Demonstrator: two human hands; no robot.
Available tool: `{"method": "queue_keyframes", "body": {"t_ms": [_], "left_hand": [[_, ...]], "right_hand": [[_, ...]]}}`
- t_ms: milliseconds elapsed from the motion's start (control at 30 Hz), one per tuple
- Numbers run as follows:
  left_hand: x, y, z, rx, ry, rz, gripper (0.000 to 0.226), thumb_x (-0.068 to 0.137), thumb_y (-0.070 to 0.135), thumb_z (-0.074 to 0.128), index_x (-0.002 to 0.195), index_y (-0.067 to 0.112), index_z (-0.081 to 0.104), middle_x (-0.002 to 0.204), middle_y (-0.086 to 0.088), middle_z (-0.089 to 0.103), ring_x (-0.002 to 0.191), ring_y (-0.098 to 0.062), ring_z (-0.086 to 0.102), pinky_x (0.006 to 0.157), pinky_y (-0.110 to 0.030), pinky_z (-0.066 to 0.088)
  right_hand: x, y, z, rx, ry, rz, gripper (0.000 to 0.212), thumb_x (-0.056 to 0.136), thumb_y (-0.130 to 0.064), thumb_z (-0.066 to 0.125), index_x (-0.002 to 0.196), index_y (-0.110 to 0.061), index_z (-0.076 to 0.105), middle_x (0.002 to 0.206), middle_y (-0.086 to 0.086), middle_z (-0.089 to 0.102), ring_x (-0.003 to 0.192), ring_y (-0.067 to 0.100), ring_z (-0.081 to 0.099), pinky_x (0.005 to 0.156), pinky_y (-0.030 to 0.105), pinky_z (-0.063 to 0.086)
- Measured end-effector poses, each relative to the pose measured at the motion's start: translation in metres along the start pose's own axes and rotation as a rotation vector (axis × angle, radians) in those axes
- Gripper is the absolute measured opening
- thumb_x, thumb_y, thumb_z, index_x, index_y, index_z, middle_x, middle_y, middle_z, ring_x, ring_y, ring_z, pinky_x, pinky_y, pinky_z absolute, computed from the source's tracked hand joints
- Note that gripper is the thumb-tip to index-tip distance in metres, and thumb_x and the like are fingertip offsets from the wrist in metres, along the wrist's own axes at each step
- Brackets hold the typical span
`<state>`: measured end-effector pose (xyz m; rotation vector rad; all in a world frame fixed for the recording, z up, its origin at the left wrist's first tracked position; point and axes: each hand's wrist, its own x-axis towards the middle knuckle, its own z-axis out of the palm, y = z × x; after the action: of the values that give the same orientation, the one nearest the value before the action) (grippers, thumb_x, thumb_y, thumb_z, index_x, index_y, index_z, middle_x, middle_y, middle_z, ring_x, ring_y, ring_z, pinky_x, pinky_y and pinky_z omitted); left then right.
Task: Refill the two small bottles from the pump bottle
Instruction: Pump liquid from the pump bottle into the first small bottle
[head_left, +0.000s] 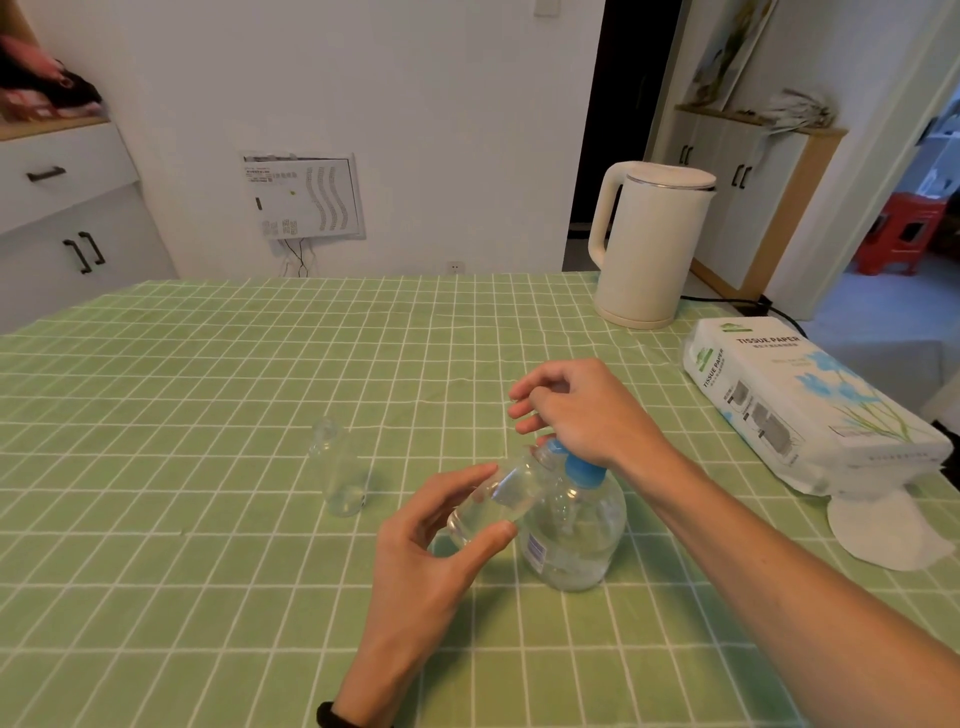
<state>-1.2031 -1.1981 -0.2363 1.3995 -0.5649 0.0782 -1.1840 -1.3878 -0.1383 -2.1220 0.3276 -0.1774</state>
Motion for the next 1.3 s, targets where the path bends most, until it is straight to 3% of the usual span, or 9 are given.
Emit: {"method": "queue_keyframes", "body": {"t_ms": [233, 567, 867, 967, 1167, 1300], "left_hand": [[0.001, 0.002, 0.000, -0.012, 0.015, 0.017, 0.050, 0.071, 0.029, 0.090, 0.118, 0.043, 0.079, 0.120, 0.007, 0.081, 0.118, -0.014, 0.075, 0.099, -0.016, 0.055], [0.002, 0.003, -0.003, 0.008, 0.010, -0.003, 0.052, 0.070, 0.029, 0.092, 0.118, 0.045, 0.079, 0.120, 0.011, 0.081, 0.118, -0.011, 0.075, 0.098, -0.016, 0.055], [0.006, 0.012, -0.008, 0.029, -0.023, -0.042, 0.054, 0.067, 0.029, 0.096, 0.115, 0.047, 0.080, 0.118, 0.014, 0.082, 0.116, -0.009, 0.076, 0.100, -0.017, 0.056], [0.011, 0.013, -0.011, 0.043, -0.054, -0.059, 0.055, 0.070, 0.021, 0.098, 0.118, 0.042, 0.080, 0.118, 0.012, 0.082, 0.117, -0.010, 0.076, 0.102, -0.021, 0.057], [0.014, 0.014, -0.012, -0.008, -0.066, -0.132, 0.044, 0.066, 0.033, 0.091, 0.110, 0.035, 0.083, 0.112, 0.004, 0.084, 0.107, -0.014, 0.079, 0.094, -0.031, 0.063], [0.013, 0.012, -0.015, -0.036, -0.090, -0.173, 0.045, 0.067, 0.030, 0.092, 0.111, 0.028, 0.083, 0.113, 0.001, 0.084, 0.107, -0.016, 0.080, 0.093, -0.028, 0.063]], "right_hand": [[-0.001, -0.005, -0.003, 0.003, 0.002, -0.032, 0.023, 0.104, -0.013, 0.054, 0.100, -0.022, 0.075, 0.095, -0.004, 0.080, 0.083, 0.011, 0.079, 0.084, 0.038, 0.065], [0.002, 0.000, -0.001, 0.029, -0.021, -0.008, 0.030, 0.102, -0.007, 0.052, 0.089, -0.022, 0.074, 0.091, -0.001, 0.081, 0.080, 0.013, 0.080, 0.083, 0.041, 0.066], [-0.001, -0.004, -0.004, 0.018, -0.010, -0.012, 0.021, 0.104, -0.014, 0.055, 0.099, -0.021, 0.075, 0.096, -0.003, 0.080, 0.083, 0.012, 0.080, 0.076, 0.030, 0.062], [0.001, -0.008, -0.005, 0.000, -0.009, -0.047, 0.020, 0.104, -0.016, 0.056, 0.097, -0.025, 0.073, 0.096, -0.006, 0.080, 0.084, 0.010, 0.079, 0.075, 0.030, 0.063], [0.002, -0.004, -0.006, 0.035, -0.024, -0.029, 0.025, 0.104, -0.011, 0.055, 0.093, -0.023, 0.074, 0.094, -0.003, 0.080, 0.081, 0.011, 0.080, 0.072, 0.029, 0.063], [0.003, 0.001, -0.001, 0.056, -0.029, 0.009, 0.026, 0.103, -0.008, 0.054, 0.092, -0.019, 0.075, 0.094, 0.000, 0.081, 0.082, 0.015, 0.080, 0.077, 0.033, 0.063]]}}
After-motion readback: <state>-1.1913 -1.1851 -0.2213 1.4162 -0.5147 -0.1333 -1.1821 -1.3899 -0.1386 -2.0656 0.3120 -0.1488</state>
